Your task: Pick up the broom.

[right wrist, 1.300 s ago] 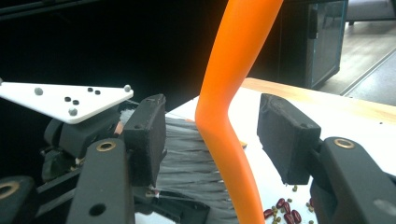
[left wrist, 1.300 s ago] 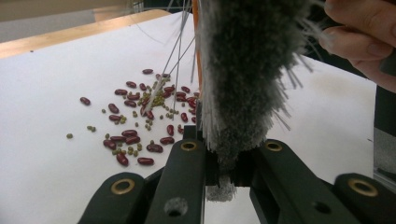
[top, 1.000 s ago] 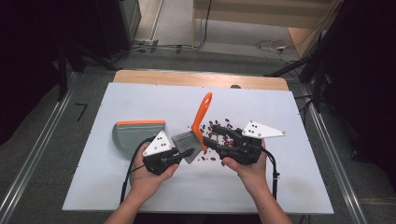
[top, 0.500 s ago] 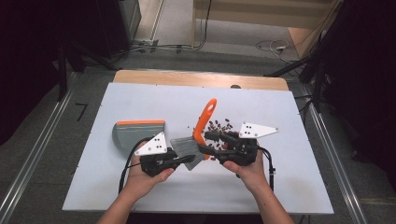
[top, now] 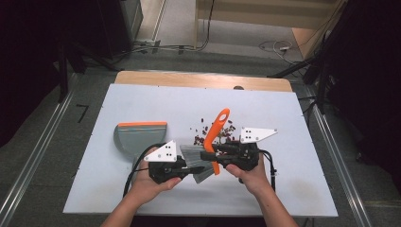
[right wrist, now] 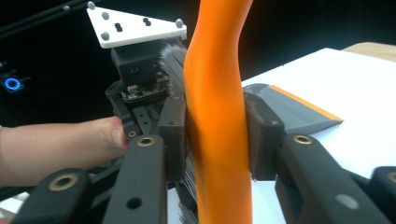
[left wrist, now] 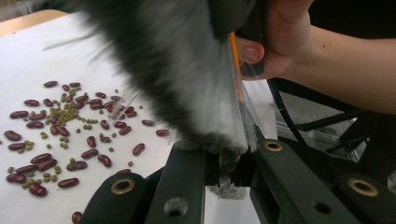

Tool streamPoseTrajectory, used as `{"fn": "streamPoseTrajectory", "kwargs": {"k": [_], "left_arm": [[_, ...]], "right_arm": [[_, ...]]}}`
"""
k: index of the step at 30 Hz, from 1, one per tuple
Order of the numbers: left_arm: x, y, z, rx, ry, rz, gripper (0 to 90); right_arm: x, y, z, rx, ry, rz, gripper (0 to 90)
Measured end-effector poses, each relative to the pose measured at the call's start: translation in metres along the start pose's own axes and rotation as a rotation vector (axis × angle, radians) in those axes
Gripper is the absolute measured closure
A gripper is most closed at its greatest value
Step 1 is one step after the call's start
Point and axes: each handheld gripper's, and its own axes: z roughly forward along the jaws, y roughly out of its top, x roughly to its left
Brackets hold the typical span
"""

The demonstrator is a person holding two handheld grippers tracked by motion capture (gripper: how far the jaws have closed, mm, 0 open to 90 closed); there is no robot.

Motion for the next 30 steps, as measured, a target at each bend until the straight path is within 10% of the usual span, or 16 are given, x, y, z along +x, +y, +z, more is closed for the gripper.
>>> {"fn": "streamPoseTrajectory", "kwargs": {"k": [5, 30], "left_arm": [[0.003, -0.004, 0.002, 0.006, 0.002, -0.03, 82.3], [0.014, -0.016, -0.043, -0.093, 0.23, -0.13, 9.3]], "right_arm": [[0.004, 0.0, 0.001, 0.039, -0.039, -0.013, 68.1], [0.002, 0.005, -0.008, 0.053, -0.235, 0.032, 68.2]]}}
